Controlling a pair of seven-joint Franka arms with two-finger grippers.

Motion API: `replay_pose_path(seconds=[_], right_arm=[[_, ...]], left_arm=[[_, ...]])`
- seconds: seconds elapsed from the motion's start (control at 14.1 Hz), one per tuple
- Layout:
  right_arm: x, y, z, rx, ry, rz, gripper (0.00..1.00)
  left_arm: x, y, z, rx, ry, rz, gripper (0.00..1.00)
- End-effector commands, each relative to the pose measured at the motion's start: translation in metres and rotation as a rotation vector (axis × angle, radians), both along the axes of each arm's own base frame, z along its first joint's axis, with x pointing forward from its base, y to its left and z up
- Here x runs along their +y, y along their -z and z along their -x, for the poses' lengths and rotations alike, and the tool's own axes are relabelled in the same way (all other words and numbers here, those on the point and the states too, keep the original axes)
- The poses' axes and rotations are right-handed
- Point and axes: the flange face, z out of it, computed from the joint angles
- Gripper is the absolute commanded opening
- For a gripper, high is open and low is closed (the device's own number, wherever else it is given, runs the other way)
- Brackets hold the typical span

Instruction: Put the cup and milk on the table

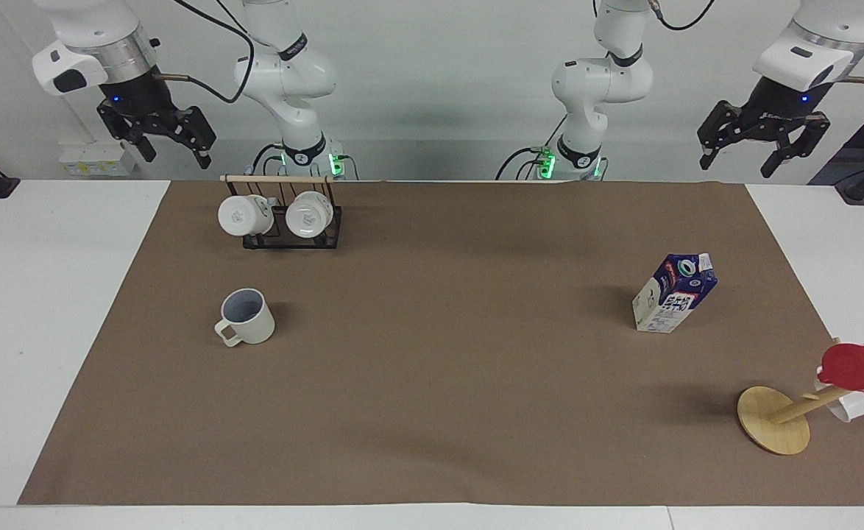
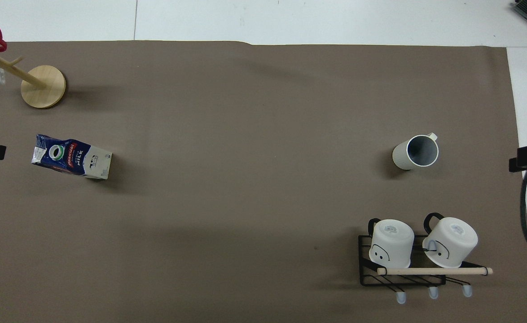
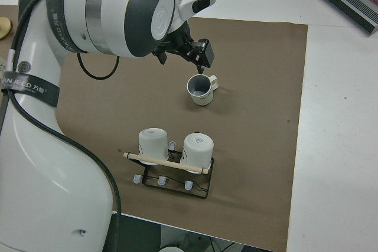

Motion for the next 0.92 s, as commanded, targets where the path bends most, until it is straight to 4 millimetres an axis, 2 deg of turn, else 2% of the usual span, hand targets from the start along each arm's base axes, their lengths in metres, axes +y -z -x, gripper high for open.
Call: replay_pose_path(seconds=[0.0, 0.14, 0.71, 0.85], right_arm=[[-0.007, -0.001, 0.001, -0.005, -0.014, -0.011, 1.0], [-0.001, 0.0, 0.002, 0.0, -0.022, -0.006, 1.0], [-0.003, 0.011, -0.001, -0.034, -0.016, 0.008, 1.0], [-0.002, 0.022, -0.002, -0.018, -0.011, 0.005, 1.0]], left_arm=[[0.002, -0.001, 0.006, 0.01, 0.012, 0.0, 1.0], [0.002, -0.001, 0.006, 0.01, 0.012, 0.0, 1.0], [0.002, -0.001, 0.006, 0.009, 0.012, 0.0, 1.0], [0.002, -0.002, 0.007, 0.009, 0.012, 0.0, 1.0]])
